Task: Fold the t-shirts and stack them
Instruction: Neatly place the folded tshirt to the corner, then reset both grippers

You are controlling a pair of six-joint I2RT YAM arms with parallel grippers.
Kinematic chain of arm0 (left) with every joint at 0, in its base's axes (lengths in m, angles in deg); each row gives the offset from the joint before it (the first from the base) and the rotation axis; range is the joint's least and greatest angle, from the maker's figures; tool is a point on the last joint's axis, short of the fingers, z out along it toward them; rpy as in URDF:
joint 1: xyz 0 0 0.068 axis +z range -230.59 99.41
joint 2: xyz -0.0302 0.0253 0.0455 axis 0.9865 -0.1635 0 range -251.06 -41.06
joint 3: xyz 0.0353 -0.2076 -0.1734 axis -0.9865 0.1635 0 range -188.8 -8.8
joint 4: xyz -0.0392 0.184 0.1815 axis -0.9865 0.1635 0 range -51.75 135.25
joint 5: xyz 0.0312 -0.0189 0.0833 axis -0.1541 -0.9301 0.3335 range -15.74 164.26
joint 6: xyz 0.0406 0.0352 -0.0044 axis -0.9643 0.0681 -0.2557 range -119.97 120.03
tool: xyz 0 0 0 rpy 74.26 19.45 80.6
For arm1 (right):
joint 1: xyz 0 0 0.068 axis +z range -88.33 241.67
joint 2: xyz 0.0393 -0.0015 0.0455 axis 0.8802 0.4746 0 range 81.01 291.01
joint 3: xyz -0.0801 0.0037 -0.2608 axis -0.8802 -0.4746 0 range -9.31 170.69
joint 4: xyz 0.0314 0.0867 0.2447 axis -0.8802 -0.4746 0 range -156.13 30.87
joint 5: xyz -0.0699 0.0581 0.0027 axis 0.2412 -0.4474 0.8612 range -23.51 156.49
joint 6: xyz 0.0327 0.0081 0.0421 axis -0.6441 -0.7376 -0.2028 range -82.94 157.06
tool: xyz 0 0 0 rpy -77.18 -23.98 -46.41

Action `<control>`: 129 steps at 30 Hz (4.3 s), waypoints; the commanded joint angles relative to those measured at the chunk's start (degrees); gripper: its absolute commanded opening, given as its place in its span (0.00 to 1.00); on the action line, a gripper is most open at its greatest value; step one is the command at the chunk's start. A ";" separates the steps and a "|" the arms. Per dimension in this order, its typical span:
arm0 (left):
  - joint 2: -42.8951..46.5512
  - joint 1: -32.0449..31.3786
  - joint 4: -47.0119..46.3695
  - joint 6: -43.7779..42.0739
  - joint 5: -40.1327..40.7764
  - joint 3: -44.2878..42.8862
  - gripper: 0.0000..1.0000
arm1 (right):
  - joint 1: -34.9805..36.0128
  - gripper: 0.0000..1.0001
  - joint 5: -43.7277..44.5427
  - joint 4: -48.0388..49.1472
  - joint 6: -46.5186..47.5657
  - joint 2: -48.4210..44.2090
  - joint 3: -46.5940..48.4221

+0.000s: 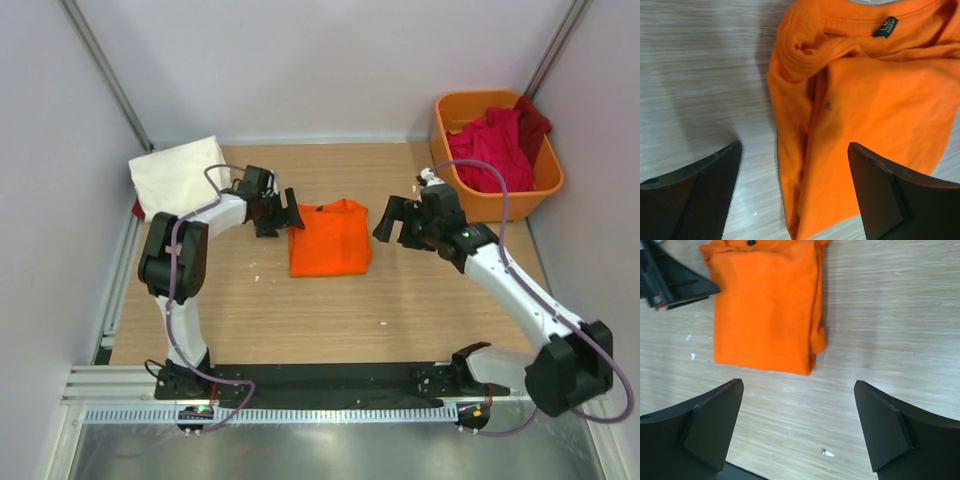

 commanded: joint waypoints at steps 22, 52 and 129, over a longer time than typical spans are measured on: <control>-5.24 -4.02 -5.46 3.17 -2.86 -6.18 0.00 | 0.63 1.00 -1.77 -14.32 -4.03 -31.27 -6.40; -9.27 28.58 39.74 -8.53 -8.22 -63.42 0.00 | 0.54 1.00 -5.46 -16.96 -2.80 -35.41 -8.77; 73.78 18.48 -37.35 -30.32 19.81 56.81 1.00 | 0.54 1.00 -1.68 -27.68 -4.21 -50.08 -4.38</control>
